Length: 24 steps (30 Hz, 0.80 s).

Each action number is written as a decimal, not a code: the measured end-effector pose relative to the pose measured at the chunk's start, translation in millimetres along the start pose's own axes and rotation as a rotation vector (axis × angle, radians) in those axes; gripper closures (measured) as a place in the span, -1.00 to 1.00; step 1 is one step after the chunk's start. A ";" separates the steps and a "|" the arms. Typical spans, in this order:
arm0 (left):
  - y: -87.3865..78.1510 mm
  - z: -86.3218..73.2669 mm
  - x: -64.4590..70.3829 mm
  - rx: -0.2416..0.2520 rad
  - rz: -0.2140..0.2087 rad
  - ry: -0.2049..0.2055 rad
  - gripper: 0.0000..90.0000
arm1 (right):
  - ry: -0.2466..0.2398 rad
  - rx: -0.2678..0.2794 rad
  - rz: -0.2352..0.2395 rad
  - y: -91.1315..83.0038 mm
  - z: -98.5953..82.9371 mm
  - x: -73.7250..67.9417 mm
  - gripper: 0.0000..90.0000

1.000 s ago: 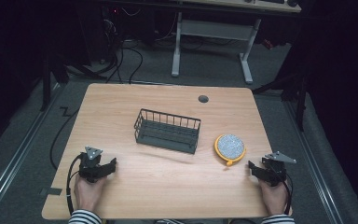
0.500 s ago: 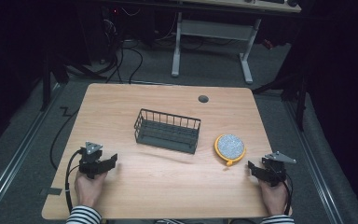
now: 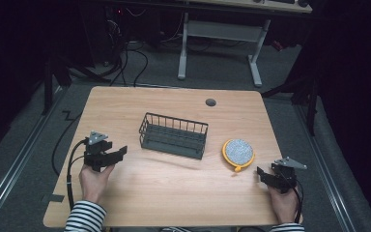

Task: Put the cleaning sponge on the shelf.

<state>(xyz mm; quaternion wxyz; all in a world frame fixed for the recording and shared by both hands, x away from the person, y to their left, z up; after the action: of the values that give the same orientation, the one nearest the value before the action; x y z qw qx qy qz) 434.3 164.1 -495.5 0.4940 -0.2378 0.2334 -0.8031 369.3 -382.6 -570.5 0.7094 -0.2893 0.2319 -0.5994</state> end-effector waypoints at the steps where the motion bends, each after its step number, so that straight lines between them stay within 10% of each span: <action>1: 0.1 4.0 1.6 -0.001 -0.006 0.005 -0.16 | 0.001 0.000 -0.001 0.0 0.0 0.0 -0.23; 24: 51.3 79.6 31.1 -0.067 -0.021 0.066 0.03 | -0.004 0.001 0.006 0.0 -0.2 -0.7 -0.25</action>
<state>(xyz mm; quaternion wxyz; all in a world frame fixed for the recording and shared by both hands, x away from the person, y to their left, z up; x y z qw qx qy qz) 505.7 104.2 -460.1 0.4695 -0.2300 0.2738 -0.8073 369.0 -381.9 -570.6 0.7117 -0.2894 0.2309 -0.5971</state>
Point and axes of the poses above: each handheld gripper's, and its own axes: y roughly forward along the jaws, z roughly out of its top, x roughly to its right, the point moved 6 cm from there along y, roughly forward along the jaws
